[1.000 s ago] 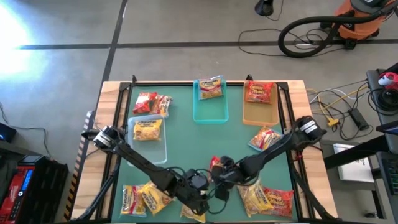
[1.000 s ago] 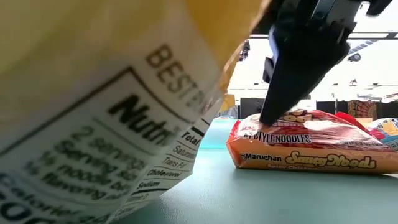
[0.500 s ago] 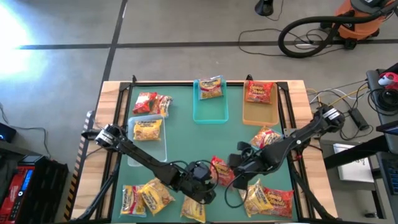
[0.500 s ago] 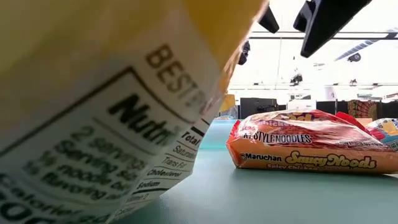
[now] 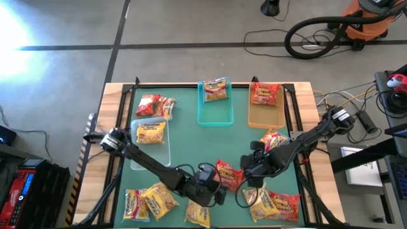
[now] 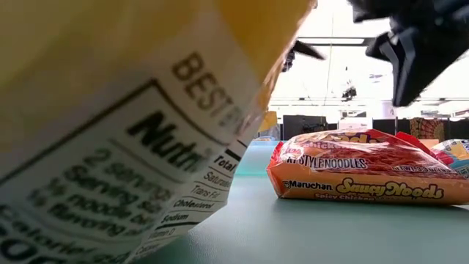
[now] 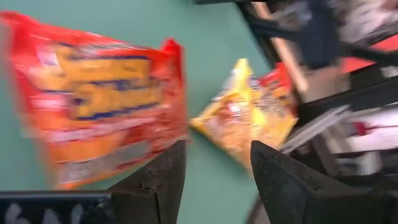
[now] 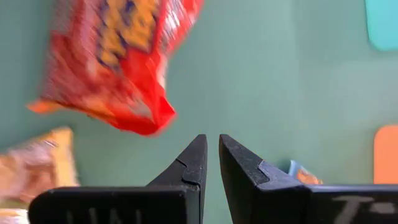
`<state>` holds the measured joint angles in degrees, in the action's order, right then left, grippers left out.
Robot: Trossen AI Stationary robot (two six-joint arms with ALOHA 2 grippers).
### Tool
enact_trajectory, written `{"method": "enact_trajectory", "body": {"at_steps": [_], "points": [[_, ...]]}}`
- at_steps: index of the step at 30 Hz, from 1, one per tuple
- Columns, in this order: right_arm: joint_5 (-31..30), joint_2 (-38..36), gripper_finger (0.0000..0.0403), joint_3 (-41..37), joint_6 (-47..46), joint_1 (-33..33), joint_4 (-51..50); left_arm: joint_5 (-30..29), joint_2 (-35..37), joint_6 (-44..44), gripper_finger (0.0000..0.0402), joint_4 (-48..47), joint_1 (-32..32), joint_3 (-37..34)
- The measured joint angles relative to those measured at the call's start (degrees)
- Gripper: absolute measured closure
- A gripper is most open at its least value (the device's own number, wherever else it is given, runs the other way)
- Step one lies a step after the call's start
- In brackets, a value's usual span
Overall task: Sort Maruchan noodles
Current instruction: Put the bottom left orange noodle pack into the orange bin
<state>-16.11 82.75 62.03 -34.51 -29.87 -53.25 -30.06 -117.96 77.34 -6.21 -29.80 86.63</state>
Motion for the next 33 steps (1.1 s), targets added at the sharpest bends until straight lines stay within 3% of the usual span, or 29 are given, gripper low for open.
{"method": "enact_trajectory", "body": {"at_steps": [4,7,10,17,23,33], "points": [[0.0,-2.1,0.0369,-5.1,-1.4,0.0,5.0,0.0,-3.2,0.2,0.0256,9.3,0.1,0.0],[1.9,-4.2,0.0369,-8.4,-0.6,-0.1,11.7,-0.4,-4.2,0.8,0.0272,10.2,0.1,0.1],[5.8,-6.1,0.0369,-11.4,0.7,-0.2,19.7,-0.5,-5.4,2.4,0.0288,7.3,0.1,1.7],[7.2,-8.6,0.0369,-16.4,0.0,-0.2,33.0,-0.4,-8.7,5.8,0.0321,-5.6,0.2,8.6],[7.0,-8.0,0.0369,-16.4,0.1,-0.2,33.8,0.3,-12.5,7.8,0.0337,-18.5,0.5,15.4],[7.0,-8.5,0.0369,-16.4,-3.4,-0.1,35.1,-0.5,-14.1,6.9,0.0361,-22.2,2.2,16.1]]}}
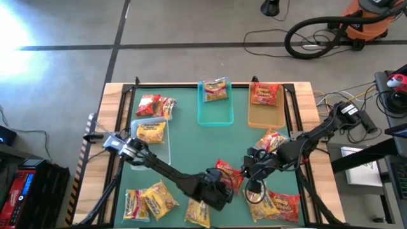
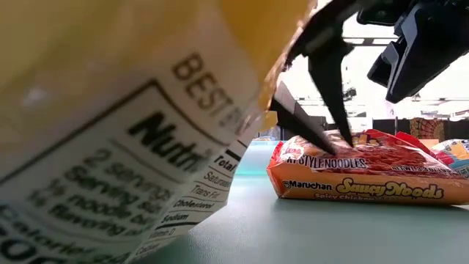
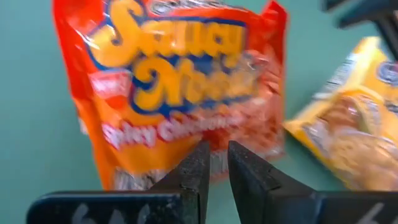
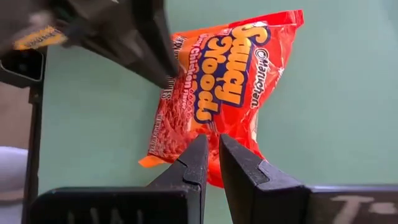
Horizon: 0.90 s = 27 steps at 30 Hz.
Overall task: Sort Maruchan noodles
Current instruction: Put the bottom left orange noodle pack into the orange bin
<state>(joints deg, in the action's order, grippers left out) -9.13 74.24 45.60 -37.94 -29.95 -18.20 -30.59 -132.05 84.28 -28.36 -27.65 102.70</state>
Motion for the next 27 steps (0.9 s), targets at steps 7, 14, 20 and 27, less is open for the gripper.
{"method": "enact_trajectory", "body": {"at_steps": [7,14,20,27], "points": [[0.2,-0.2,0.0369,0.0,-2.0,1.9,0.4,2.4,0.0,-2.2,0.0363,-0.6,0.7,-0.4],[6.5,-0.6,0.0369,1.9,-2.1,7.4,0.4,4.5,0.1,-2.1,0.0363,-4.7,0.2,-0.4],[7.9,-0.6,0.0369,2.6,-2.1,11.9,0.1,4.6,0.1,-2.5,0.0363,-4.5,0.3,-1.2],[17.6,-0.6,0.0363,2.1,-1.2,15.8,0.1,4.4,0.3,-0.2,0.0363,-4.7,0.5,-2.8]]}}
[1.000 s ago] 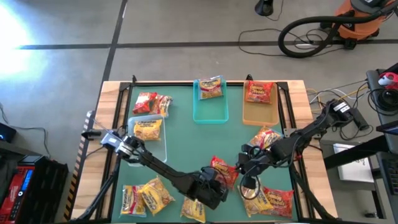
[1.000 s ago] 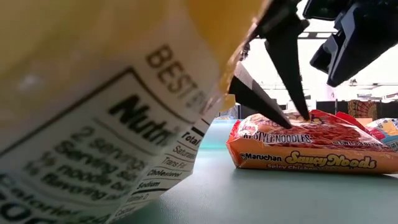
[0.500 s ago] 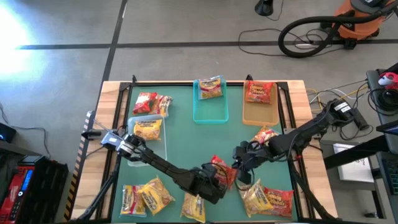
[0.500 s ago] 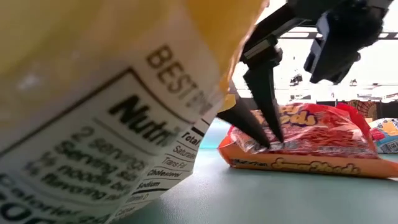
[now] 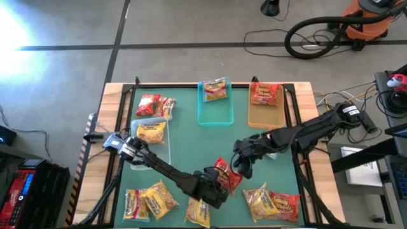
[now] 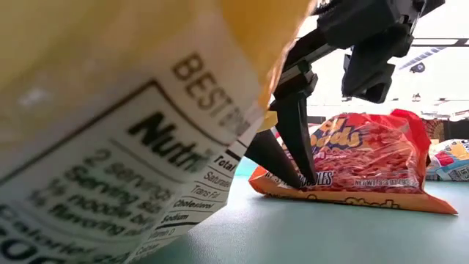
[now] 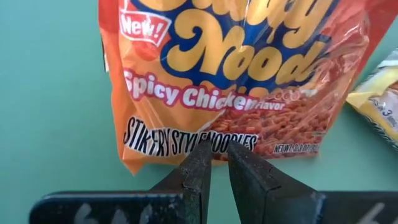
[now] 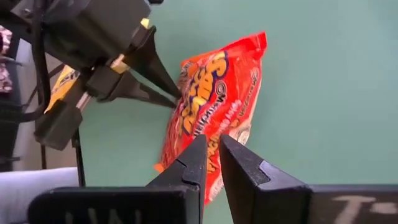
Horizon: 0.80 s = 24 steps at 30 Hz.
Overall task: Sort Maruchan noodles
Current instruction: Put the bottom left orange noodle pack into the orange bin
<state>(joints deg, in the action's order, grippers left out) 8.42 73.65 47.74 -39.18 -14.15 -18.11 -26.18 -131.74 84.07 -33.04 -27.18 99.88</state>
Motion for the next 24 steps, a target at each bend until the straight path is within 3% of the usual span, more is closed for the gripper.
{"method": "enact_trajectory", "body": {"at_steps": [9,15,19,24], "points": [[2.5,0.0,0.0263,-0.1,-0.3,0.6,0.1,0.1,-0.3,0.1,0.0363,-1.1,1.0,-0.3],[-0.9,0.2,0.0195,-0.1,-2.6,0.6,0.0,0.0,-0.4,0.1,0.0363,-1.6,1.7,-0.4],[-4.3,2.1,0.0175,-0.1,-4.9,0.6,0.1,-0.2,-0.4,0.1,0.0363,-1.5,2.1,-0.7],[-4.1,7.8,0.0167,-0.2,-7.7,0.6,0.6,-0.4,-0.4,0.5,0.0363,-1.0,2.3,-1.5]]}}
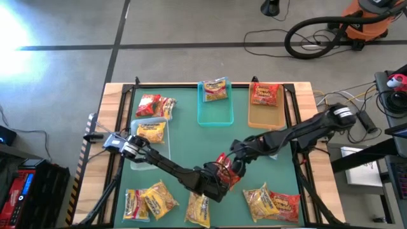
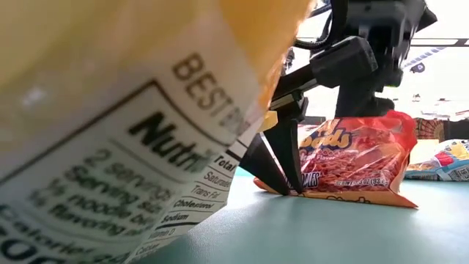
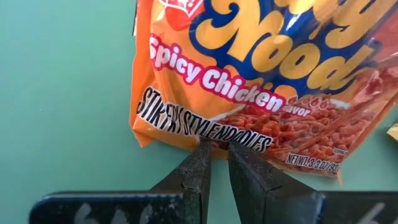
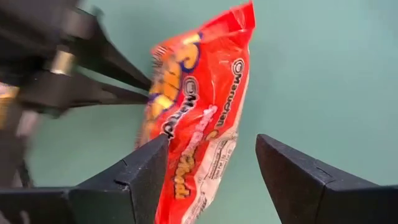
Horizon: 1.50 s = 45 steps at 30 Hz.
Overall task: Sort Maruchan noodles
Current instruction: Put the bottom left orange noodle pack into the orange bin
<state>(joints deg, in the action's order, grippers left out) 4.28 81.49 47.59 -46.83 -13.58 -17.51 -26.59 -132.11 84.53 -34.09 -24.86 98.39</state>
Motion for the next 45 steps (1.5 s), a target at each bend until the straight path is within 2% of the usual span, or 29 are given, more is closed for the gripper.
{"method": "enact_trajectory", "body": {"at_steps": [7,20,28,37,41,45], "points": [[5.2,4.0,0.0170,0.0,-0.6,0.0,4.6,0.3,0.0,0.0,0.0363,0.1,0.0,-0.5],[3.7,-0.8,0.0170,-0.1,-0.2,0.0,1.9,0.7,0.2,0.0,0.0363,1.1,0.3,-1.5],[3.6,-0.8,0.0169,-0.1,-1.1,0.0,0.2,1.0,0.2,0.0,0.0363,1.4,0.5,-1.5],[7.6,-0.7,0.0123,-0.1,-1.2,0.2,0.5,1.0,0.2,0.0,0.0363,1.7,0.5,-2.1],[7.4,-0.6,0.0103,-0.1,-1.1,0.3,2.2,1.0,0.2,0.0,0.0363,1.7,0.5,-2.1],[4.1,-0.4,0.0087,-0.1,-0.7,0.3,4.5,1.0,0.2,0.0,0.0363,1.7,0.5,-2.2]]}}
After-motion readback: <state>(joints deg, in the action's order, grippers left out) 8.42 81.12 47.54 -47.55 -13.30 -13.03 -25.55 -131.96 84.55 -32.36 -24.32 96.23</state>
